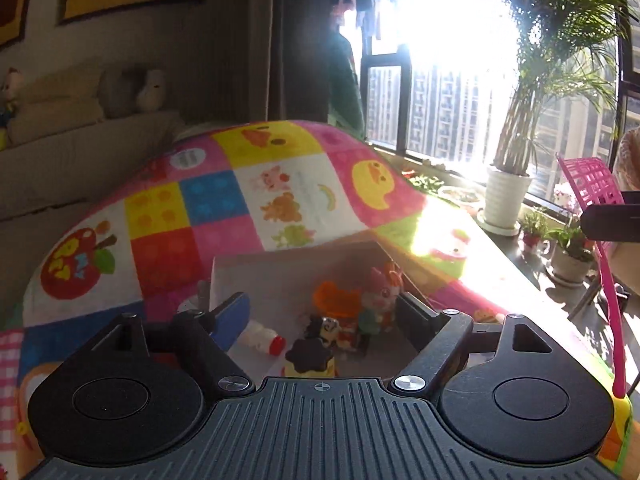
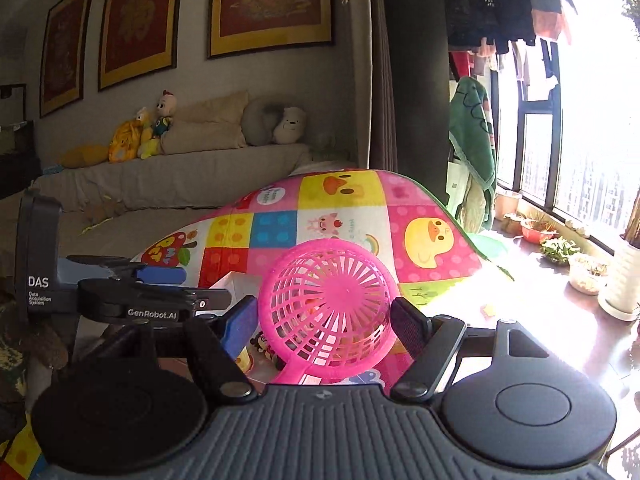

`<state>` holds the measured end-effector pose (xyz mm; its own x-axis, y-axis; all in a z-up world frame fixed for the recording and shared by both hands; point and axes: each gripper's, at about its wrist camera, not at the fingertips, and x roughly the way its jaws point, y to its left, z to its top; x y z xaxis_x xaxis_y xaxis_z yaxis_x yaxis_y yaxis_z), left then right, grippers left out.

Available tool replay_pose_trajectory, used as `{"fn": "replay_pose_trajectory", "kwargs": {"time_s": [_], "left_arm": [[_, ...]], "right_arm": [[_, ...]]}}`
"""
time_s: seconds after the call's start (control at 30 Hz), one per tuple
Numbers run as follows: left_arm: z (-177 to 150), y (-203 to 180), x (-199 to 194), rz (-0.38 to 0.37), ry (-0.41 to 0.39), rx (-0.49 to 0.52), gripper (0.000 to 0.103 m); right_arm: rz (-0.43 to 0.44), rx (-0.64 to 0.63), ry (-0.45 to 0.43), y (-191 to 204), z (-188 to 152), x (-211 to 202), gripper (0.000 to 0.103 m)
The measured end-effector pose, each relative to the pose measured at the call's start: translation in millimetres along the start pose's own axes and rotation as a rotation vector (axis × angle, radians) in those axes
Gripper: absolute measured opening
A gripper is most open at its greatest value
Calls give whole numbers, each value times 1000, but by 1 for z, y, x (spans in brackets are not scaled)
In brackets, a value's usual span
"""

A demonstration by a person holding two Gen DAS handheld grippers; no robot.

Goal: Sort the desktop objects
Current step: 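Drop unicorn into pink box with left tool while right tool regrasps and lifts strainer, then carry the pink strainer over the box and release it with the right tool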

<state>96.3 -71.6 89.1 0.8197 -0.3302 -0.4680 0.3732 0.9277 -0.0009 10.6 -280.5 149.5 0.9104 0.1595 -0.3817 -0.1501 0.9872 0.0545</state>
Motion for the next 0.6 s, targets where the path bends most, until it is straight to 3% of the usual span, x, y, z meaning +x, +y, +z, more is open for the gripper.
{"fn": "replay_pose_trajectory", "kwargs": {"time_s": [0.2,0.4,0.5,0.6], "left_arm": [[-53,12,-28,56,71,-5,94],[-81,24,-50,93,91,-20,96],[-91,34,-55,147,100,-23,97],[-100,48,-60,197,100,-51,98]], "right_arm": [[59,0,31,14,20,56,73],[-34,-104,59,42,23,134,73],[-55,-136,144,48,13,170,73],[0,-125,267,48,0,186,75]]}}
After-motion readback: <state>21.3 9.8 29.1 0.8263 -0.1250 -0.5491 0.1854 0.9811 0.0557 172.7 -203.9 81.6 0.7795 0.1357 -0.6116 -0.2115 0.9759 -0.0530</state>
